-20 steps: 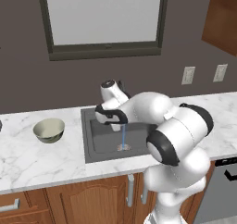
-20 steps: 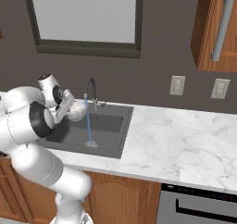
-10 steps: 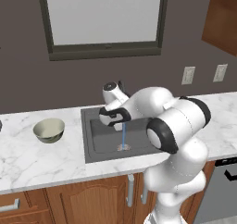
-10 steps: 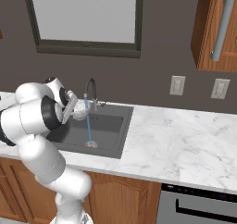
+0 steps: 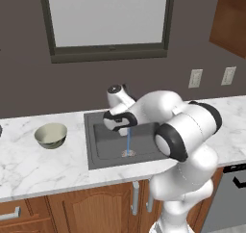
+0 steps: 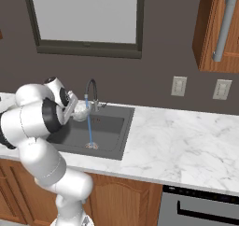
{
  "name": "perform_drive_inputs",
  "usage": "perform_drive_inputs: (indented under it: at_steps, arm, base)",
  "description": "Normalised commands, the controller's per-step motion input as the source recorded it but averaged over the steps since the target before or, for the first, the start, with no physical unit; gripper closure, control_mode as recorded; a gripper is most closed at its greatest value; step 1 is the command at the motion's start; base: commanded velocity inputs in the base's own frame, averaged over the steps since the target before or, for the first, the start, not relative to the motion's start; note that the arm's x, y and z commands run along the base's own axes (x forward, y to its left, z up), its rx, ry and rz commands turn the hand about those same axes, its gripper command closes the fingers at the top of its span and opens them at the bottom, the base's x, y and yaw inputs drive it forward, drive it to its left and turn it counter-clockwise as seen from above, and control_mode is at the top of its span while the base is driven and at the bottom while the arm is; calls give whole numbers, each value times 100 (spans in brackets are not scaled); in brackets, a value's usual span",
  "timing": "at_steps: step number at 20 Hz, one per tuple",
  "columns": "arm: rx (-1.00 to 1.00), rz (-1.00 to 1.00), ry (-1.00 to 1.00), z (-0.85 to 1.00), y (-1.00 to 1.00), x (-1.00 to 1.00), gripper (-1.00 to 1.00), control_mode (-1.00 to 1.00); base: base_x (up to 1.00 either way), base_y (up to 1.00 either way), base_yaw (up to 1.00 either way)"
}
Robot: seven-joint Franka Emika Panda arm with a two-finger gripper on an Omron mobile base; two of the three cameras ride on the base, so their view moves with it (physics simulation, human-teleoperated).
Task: Rinse each bowl for a few seconds and place them down in the sink or on the counter.
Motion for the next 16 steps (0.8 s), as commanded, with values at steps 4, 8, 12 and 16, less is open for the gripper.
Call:
perform_drive_inputs:
  at_steps: [4, 8, 12, 16]
  arm:
    - [1, -8, 0, 11, -21, -14, 100, -100]
    - [1, -13, -1, 13, -33, -22, 100, -100]
    - [1, -16, 0, 10, -43, -21, 100, -100]
    - [1, -17, 0, 5, -47, -21, 100, -100]
  base:
    - [0, 0, 0]
    - [0, 0, 0]
    - [0, 0, 0]
    - [0, 0, 0]
